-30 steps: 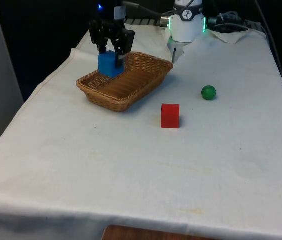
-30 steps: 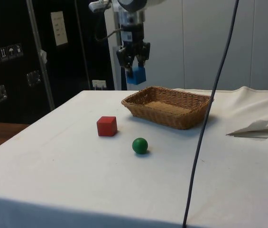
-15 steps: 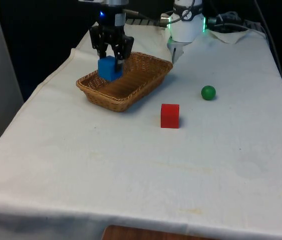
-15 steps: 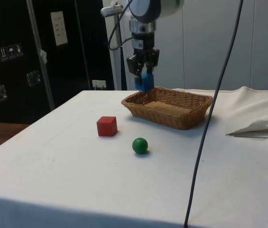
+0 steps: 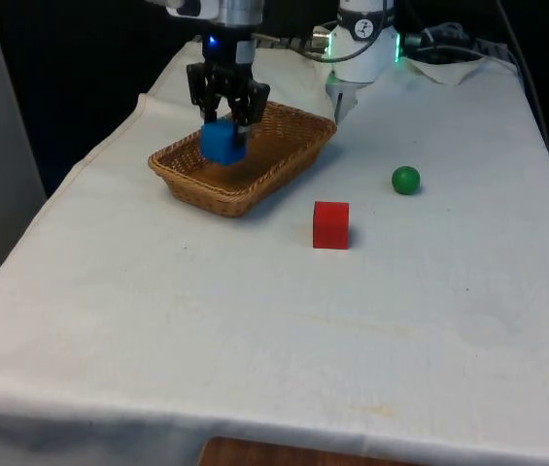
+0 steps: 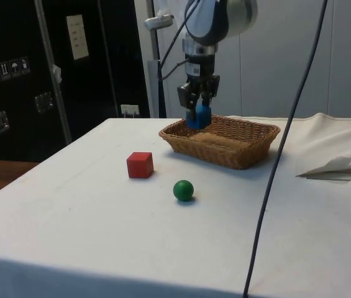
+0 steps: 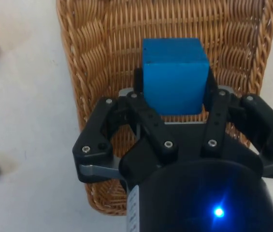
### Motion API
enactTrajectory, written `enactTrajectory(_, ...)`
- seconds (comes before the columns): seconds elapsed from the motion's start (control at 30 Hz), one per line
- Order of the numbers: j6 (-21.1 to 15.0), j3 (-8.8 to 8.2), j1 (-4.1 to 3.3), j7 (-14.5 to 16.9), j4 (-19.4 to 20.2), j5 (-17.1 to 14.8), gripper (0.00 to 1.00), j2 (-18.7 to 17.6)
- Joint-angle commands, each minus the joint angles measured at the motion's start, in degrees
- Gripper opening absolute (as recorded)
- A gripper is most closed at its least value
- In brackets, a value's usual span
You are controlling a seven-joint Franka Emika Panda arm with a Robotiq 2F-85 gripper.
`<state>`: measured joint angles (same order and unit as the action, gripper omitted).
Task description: Place all non-red objects into the basket.
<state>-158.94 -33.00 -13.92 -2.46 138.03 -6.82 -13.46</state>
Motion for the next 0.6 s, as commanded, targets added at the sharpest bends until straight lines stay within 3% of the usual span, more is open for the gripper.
enactTrajectory(0.0, -1.03, 0.69, 0.17, 0.23, 0.34, -0.92, 0.02, -0.34)
enactTrajectory(0.23, -1.89, 1.55, 0.23, -0.57, 0.23, -1.26, 0.02, -2.52)
enactTrajectory(0.27, -1.38, 0.97, 0.00, -0.86, 0.11, -0.46, 0.02, -2.64)
enactTrajectory(0.3, -1.89, 1.60, 0.23, -0.63, 0.17, -1.32, 0.02, -2.81)
enactTrajectory(0.57, -1.72, 1.26, 0.06, -0.92, -0.23, -0.92, 0.04, -3.61)
